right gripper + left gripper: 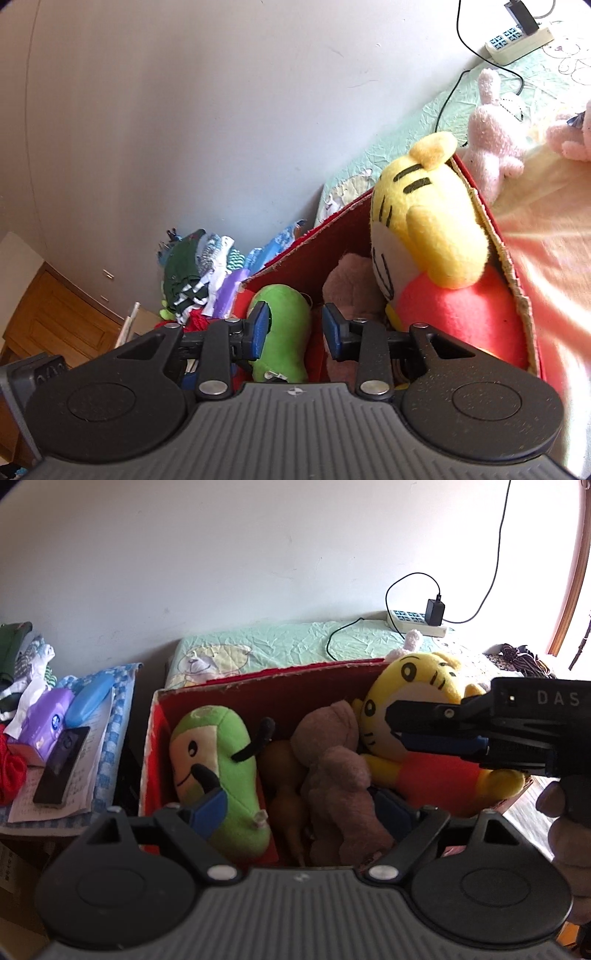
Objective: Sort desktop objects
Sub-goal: 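Withdraw the right gripper from the box toward the white bunny plush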
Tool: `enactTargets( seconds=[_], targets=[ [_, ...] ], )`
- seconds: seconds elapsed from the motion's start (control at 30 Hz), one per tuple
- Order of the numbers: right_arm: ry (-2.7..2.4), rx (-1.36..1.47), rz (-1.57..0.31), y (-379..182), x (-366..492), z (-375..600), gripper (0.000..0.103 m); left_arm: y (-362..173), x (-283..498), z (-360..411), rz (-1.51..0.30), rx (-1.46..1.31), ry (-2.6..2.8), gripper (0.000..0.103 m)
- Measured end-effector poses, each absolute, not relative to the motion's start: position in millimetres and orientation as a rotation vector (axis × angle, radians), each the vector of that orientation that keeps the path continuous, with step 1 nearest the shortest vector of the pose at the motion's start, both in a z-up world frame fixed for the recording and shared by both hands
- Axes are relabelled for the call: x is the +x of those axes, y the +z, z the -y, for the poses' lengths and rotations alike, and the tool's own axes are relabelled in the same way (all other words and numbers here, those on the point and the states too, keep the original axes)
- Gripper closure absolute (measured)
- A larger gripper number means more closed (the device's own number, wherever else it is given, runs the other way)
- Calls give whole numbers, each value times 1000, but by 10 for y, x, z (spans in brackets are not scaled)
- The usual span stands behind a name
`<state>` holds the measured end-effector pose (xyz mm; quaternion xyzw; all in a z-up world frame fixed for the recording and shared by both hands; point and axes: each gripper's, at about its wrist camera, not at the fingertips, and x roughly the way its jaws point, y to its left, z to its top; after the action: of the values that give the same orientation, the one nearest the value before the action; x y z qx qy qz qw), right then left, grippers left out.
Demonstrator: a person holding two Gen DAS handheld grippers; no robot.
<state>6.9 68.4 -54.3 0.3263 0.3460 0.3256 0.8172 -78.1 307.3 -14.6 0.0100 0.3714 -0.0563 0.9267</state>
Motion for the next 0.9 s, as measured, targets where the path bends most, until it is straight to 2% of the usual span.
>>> enactTargets(
  seconds=[0.47, 0.9],
  targets=[
    [824, 774, -774, -571, 169, 16, 65, -124, -553, -2632, -846, -37, 70, 17],
    [787, 888, -774, -667, 453, 730, 65, 30, -295, -2259, -834, -35, 176, 16]
  ],
)
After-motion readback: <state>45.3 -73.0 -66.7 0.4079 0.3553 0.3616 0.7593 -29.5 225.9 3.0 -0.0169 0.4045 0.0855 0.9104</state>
